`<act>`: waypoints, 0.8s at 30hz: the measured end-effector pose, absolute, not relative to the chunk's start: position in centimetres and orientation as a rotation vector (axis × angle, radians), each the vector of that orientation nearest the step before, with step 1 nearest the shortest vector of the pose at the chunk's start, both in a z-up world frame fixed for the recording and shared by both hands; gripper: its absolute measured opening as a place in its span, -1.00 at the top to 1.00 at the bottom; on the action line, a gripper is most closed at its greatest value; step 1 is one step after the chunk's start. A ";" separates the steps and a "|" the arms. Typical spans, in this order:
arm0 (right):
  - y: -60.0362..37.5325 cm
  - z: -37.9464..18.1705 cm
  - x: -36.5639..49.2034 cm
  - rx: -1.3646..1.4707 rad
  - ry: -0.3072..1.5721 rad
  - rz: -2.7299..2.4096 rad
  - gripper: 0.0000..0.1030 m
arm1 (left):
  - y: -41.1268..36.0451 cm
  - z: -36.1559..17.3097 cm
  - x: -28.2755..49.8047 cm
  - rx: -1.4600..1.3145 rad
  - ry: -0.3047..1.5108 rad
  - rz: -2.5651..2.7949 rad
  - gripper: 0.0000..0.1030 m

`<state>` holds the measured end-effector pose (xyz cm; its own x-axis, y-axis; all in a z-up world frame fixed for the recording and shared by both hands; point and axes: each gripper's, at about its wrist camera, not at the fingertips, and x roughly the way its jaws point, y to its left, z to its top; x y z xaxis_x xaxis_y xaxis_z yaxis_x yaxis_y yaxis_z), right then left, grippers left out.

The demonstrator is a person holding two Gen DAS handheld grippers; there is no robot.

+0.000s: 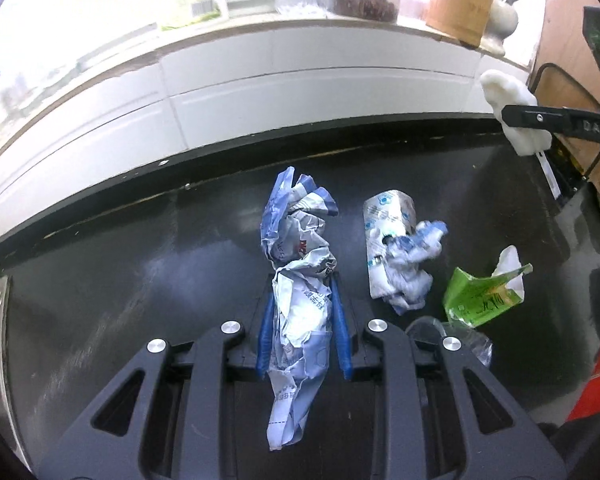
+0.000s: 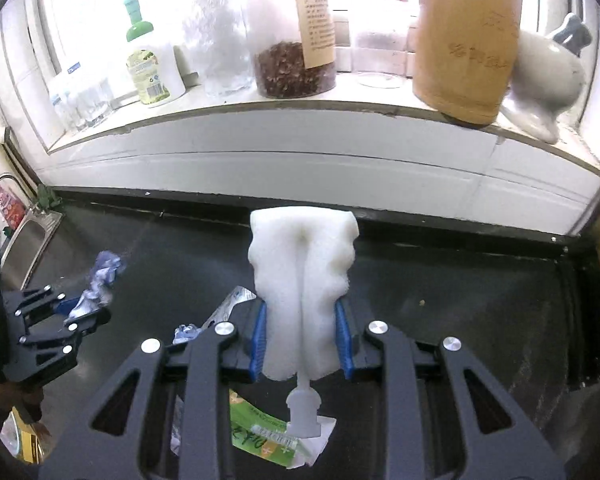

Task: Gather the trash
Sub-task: 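Carry paper and foam brush over the bin and open both tools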

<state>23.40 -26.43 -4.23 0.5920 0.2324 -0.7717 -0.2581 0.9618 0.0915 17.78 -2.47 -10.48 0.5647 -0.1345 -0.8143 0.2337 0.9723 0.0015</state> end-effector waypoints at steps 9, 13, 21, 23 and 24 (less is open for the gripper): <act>-23.3 -4.5 17.7 -0.060 0.927 0.326 0.45 | 0.5 -9.3 11.7 0.071 0.926 -0.173 0.51; -19.3 -4.5 15.3 -0.091 0.938 0.397 0.45 | 2.5 -8.5 9.2 0.042 0.905 -0.124 0.51; -4.1 -3.4 9.7 -0.183 0.896 0.691 0.44 | 11.8 -6.1 -0.6 -0.012 0.856 0.103 0.51; 1.0 -3.6 7.6 -0.214 0.895 0.791 0.44 | 15.7 -5.9 -4.7 -0.051 0.858 0.198 0.51; 3.5 -3.7 6.3 -0.231 0.897 0.844 0.44 | 16.8 -5.9 -5.8 -0.067 0.861 0.225 0.51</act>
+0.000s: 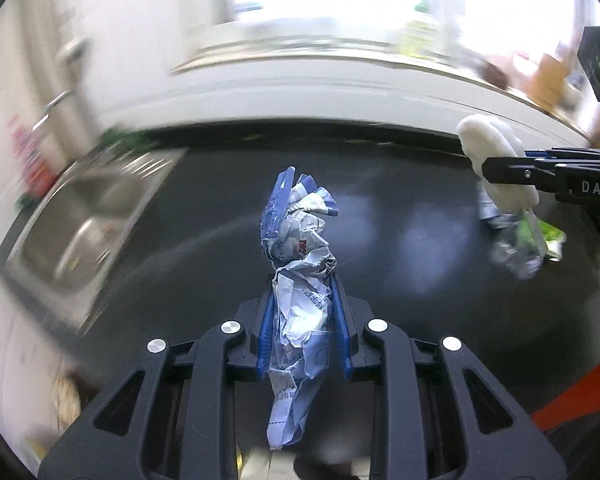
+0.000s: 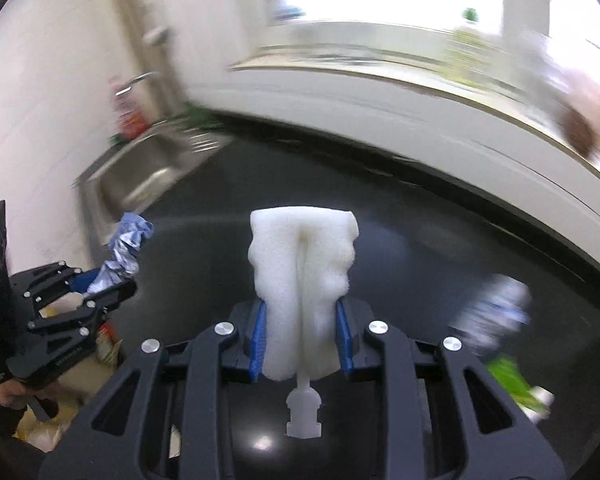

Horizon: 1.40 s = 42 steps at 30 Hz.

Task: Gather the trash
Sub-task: 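Carry paper and foam brush over the bin and open both tools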

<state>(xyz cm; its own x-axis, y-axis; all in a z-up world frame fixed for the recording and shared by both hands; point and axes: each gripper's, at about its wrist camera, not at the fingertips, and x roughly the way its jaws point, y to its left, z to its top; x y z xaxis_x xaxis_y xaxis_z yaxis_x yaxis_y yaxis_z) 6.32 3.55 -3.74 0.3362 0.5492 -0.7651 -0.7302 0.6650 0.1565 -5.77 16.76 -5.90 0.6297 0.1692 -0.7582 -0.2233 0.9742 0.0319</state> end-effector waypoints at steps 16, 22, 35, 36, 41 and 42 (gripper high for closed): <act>29.9 -15.2 -17.8 -0.608 1.128 1.410 0.42 | 31.6 -14.9 -31.2 -0.419 0.975 0.664 0.51; 33.2 -18.7 -19.7 -0.663 1.197 1.376 0.40 | 33.9 -19.3 -33.1 -0.475 1.007 0.649 0.51; 36.8 -21.2 -19.8 -0.717 1.222 1.331 0.16 | 37.1 -21.6 -32.5 -0.532 0.995 0.629 0.32; 37.0 -21.2 -19.9 -0.715 1.222 1.332 -0.01 | 37.2 -21.8 -32.5 -0.533 0.997 0.632 -0.14; 36.6 -20.4 -19.0 -0.700 1.211 1.326 -0.10 | 37.5 -21.9 -33.1 -0.547 0.981 0.649 -0.35; 36.4 -20.2 -18.8 -0.695 1.208 1.321 -0.10 | 37.5 -21.9 -33.2 -0.544 0.982 0.650 -0.35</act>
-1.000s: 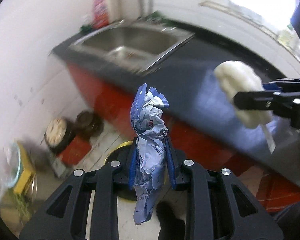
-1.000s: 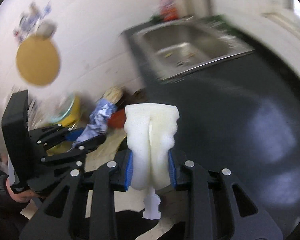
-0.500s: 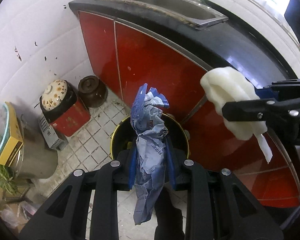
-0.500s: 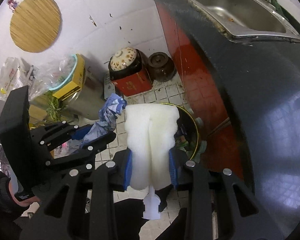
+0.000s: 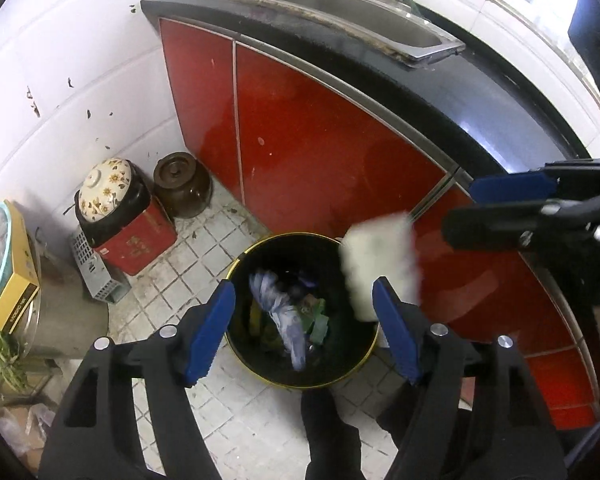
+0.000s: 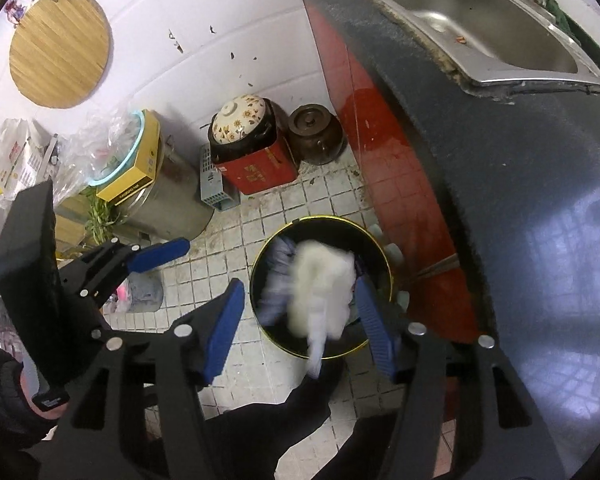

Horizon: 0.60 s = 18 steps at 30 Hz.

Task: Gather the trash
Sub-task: 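Carry paper and foam brush over the bin and open both tools, then move both tools back over the countertop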

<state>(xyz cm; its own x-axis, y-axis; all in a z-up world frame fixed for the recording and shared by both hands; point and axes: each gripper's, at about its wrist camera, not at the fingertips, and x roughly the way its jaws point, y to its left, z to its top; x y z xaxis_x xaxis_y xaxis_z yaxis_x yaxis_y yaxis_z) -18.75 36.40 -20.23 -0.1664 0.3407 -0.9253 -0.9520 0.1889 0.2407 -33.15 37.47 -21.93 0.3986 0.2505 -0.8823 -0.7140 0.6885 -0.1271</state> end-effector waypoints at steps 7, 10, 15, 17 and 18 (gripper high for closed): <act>34.0 -18.1 -16.8 -0.634 1.187 1.293 -0.13 | 36.4 -20.6 -32.6 -0.503 0.993 0.642 -0.41; 31.7 -15.9 -15.0 -0.577 1.148 1.264 -0.28 | 35.3 -18.7 -31.2 -0.449 0.978 0.633 -0.69; 23.5 -10.3 -9.3 -0.428 1.051 1.143 -0.49 | 32.3 -14.5 -26.2 -0.366 0.935 0.548 -0.84; 19.4 -8.6 -6.7 -0.382 1.019 1.068 -0.53 | 29.9 -12.7 -22.6 -0.328 0.916 0.454 -0.85; 17.3 -7.7 -5.4 -0.357 1.004 1.030 -0.53 | 28.9 -12.2 -21.2 -0.310 0.910 0.419 -0.85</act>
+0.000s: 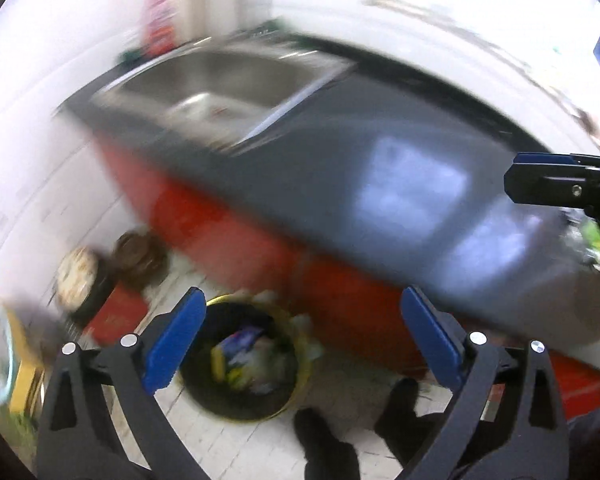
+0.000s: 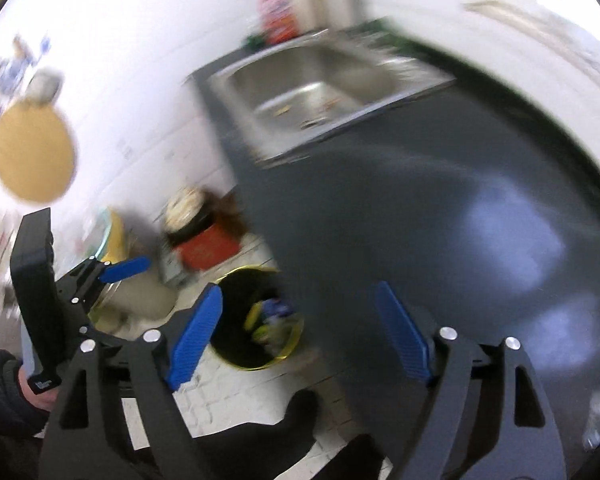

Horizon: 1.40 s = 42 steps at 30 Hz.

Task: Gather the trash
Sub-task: 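Move both tools back over the countertop, then grasp the crumpled foil wrapper with left tool while right tool grasps the green packet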

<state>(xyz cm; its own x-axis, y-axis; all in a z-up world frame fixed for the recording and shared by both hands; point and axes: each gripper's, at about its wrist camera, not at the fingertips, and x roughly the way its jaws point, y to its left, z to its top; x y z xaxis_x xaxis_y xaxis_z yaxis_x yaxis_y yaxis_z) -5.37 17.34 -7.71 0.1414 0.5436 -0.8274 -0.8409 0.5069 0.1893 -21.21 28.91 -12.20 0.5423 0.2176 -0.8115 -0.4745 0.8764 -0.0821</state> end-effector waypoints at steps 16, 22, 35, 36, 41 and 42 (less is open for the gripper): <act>-19.1 -4.1 7.8 -0.050 0.911 0.442 -0.53 | 1.2 -7.9 4.2 0.078 0.884 -0.208 -0.85; -25.0 -6.6 9.2 -0.031 0.949 0.403 -0.53 | -4.4 -8.7 7.9 0.133 0.898 -0.270 -0.85; -24.4 -11.4 12.5 -0.196 1.039 0.538 -0.61 | -8.8 -12.3 16.3 0.206 0.980 -0.311 -0.85; -24.3 -12.0 12.9 -0.220 1.049 0.551 -0.61 | -9.0 -12.7 17.0 0.215 0.986 -0.313 -0.85; -23.6 -15.0 15.3 -0.327 1.093 0.615 -0.61 | -10.8 -14.4 20.8 0.259 1.003 -0.332 -0.85; -23.6 -15.5 15.7 -0.339 1.102 0.623 -0.61 | -11.1 -14.7 21.2 0.262 1.007 -0.339 -0.85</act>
